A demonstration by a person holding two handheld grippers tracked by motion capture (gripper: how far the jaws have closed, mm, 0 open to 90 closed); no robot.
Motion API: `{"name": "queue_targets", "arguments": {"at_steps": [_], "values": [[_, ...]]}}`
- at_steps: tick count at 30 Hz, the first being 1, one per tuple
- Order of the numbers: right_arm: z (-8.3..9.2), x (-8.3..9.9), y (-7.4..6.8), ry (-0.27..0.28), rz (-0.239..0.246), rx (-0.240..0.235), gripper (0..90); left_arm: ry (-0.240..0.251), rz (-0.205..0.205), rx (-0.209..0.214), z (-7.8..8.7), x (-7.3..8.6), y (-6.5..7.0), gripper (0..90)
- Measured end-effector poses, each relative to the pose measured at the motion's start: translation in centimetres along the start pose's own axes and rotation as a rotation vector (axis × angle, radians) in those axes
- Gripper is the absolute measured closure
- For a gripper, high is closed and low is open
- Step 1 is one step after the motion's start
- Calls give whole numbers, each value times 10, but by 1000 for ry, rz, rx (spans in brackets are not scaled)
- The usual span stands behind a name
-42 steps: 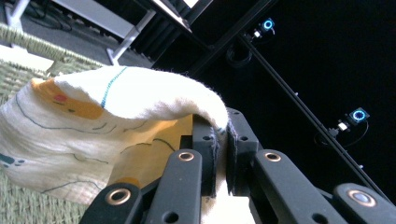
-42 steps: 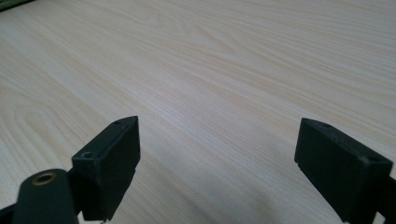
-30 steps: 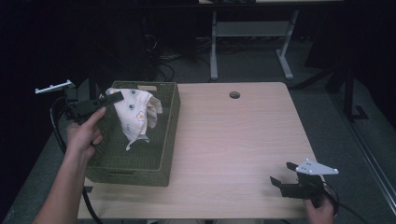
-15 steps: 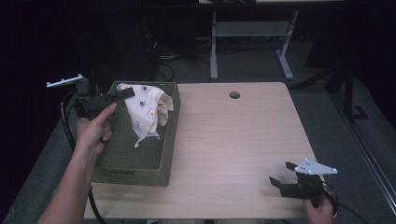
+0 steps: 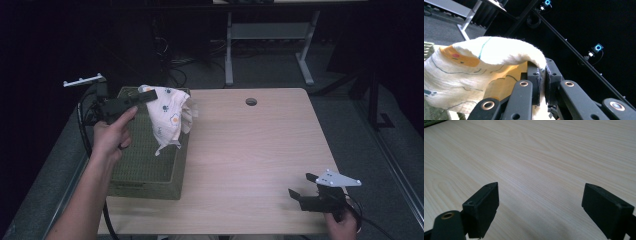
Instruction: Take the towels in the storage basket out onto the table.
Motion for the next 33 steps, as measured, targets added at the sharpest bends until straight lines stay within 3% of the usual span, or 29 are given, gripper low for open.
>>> {"name": "queue_targets", "arguments": {"at_steps": [13,31,33], "values": [[1,-1,0,2,7,-2,140,-55,-11,31,-36,13,12,848],[2,-1,1,13,-1,-8,140,-135,-10,81,-98,47,19,848],[2,-1,1,14,2,-9,140,-135,6,90,-105,51,19,848]]}}
Point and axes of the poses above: each handheld gripper's, and its own axes: z roughly backward along the jaws, x roughly out of its underside, y roughly to its right, the point moved 9 cm from there along -z, roughly forward along the jaws, and after that the axes turned 5 degrees about -x, right-handed, at the moved point
